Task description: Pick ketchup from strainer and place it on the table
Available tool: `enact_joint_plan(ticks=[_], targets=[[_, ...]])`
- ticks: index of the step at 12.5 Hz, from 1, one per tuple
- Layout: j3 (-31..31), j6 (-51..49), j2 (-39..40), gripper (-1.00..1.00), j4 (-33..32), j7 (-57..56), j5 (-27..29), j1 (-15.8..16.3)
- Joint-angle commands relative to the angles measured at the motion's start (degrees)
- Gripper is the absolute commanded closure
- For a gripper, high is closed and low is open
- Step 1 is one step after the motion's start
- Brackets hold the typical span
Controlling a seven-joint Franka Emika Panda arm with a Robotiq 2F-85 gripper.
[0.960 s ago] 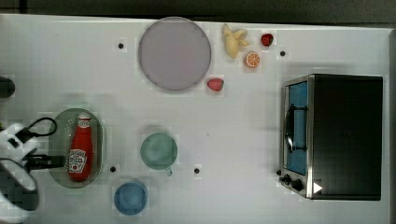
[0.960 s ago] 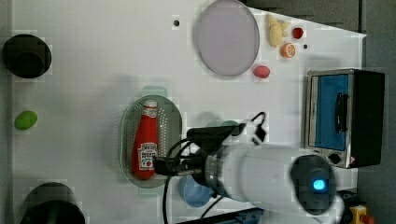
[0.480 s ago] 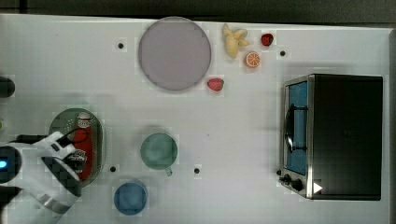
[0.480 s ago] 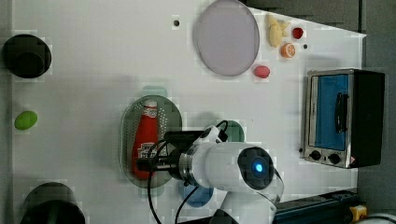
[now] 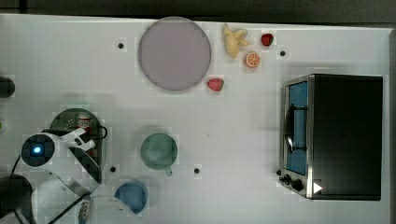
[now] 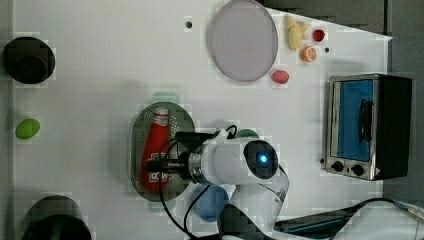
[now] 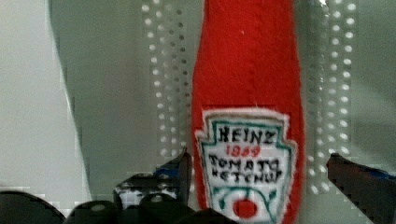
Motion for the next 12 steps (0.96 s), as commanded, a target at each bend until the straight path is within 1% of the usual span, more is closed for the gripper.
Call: enact_joint_plan(ticks=[1,3,4,7,9,12], targets=[[-0.94,4.01,1.36,-1.0,0.6,4.04,-1.05,1.48],[-2.37,4.08,1.75,-1.0,0.64,4.07,-1.5,2.68],[-2.6,4.1,1.75,-0.92,0.57,4.11,-1.5,3.06],[-2.35,4.81,1.41,-0.22,0.79,4.12,-1.5,3.42],[-1.9,4.04,-0.38,-0.21,0.78,4.11,-1.5,3.31],[0.2,-1.02,-6.81,-0.21,1.07,4.11,-0.71,2.15]])
